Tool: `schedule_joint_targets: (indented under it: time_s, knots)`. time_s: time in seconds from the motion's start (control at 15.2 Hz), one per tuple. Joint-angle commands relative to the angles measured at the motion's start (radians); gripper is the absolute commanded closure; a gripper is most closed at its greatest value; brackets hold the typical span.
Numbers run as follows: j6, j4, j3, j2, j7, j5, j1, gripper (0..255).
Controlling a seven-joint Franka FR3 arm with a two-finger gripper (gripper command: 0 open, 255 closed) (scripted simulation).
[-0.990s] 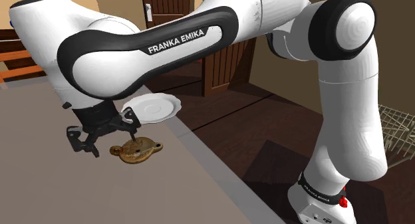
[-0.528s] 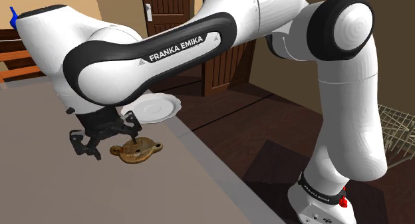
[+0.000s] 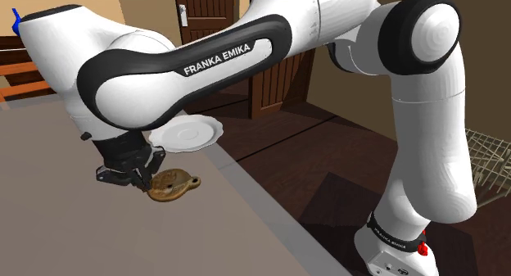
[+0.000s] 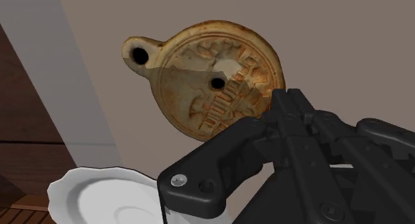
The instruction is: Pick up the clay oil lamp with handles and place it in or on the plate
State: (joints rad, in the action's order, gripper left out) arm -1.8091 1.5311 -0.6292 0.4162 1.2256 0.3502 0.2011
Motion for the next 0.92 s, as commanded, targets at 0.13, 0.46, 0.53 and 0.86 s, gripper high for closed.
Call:
schedule_joint_targets:
  time_s: [0.13,0.46,0.53,0.86]
  knots:
    - [0.0,0.003,0.001,0.0,0.0,0.0,-0.001,255]
    - [-0.112,0.223,-0.063,-0.159,-0.245,-0.104,-0.126,0]
    - [-0.143,0.288,-0.08,-0.212,-0.34,-0.147,-0.165,0]
    - [-0.234,0.541,-0.084,-0.456,-0.869,-0.388,-0.29,0]
